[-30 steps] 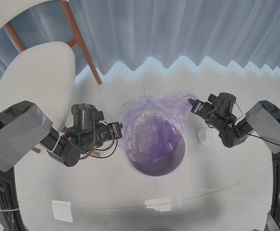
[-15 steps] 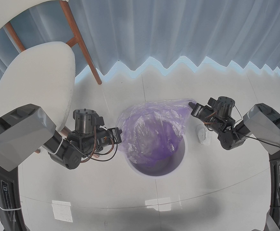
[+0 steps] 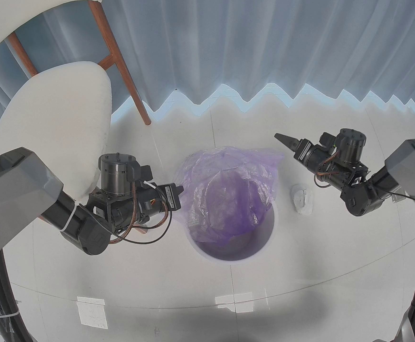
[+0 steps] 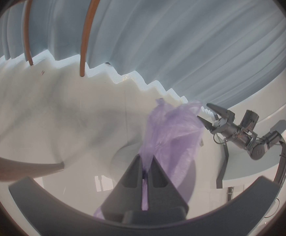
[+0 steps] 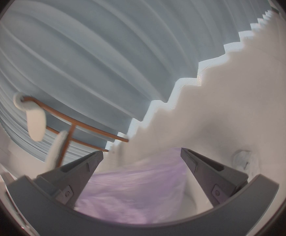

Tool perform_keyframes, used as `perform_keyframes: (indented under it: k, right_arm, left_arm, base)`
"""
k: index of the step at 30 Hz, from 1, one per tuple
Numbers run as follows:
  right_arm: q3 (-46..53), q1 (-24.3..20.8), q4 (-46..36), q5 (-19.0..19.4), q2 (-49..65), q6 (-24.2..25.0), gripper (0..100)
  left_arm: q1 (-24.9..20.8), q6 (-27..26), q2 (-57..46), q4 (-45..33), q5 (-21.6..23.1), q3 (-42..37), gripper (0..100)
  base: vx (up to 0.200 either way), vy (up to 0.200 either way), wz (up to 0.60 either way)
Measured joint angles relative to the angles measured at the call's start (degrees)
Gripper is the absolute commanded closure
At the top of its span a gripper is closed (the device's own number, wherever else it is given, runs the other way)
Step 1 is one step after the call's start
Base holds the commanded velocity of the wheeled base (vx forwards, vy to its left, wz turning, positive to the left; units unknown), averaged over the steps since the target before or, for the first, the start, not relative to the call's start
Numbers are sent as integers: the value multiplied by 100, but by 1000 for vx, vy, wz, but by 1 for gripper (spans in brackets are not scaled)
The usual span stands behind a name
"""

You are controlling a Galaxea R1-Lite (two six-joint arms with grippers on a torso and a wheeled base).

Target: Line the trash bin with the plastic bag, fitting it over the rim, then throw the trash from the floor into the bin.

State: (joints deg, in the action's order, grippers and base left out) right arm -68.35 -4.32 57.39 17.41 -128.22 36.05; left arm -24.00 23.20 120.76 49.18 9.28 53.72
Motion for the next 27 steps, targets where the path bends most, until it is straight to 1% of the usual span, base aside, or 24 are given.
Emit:
perform_keyframes:
  k: [2,5,8,12,16,27]
  right_arm:
    - [195,-56,-154,196,394,319,0]
    - [429,-227,-358,377,890,864,0]
    - [634,-588,-512,467,1323,1412,0]
    - [805,-1037,-613,530,1640,1836,0]
    - [868,-1269,-616,544,1684,1957,0]
    - [788,-1368,-558,544,1303,1976,0]
  left_arm:
    - [-122,-5,-161,4,5,-111,100]
    - [-278,-11,-360,9,0,-254,100]
    - [-428,-21,-519,20,-4,-367,100]
    - [-568,-35,-646,30,-15,-478,100]
    - [-664,-43,-720,55,-24,-552,100]
    - [-861,-108,-780,321,-13,-750,100]
  base:
    - [0,0,0]
    - [0,0,0]
    - [0,0,0]
    - [0,0,0]
    - [0,0,0]
    - [0,0,0]
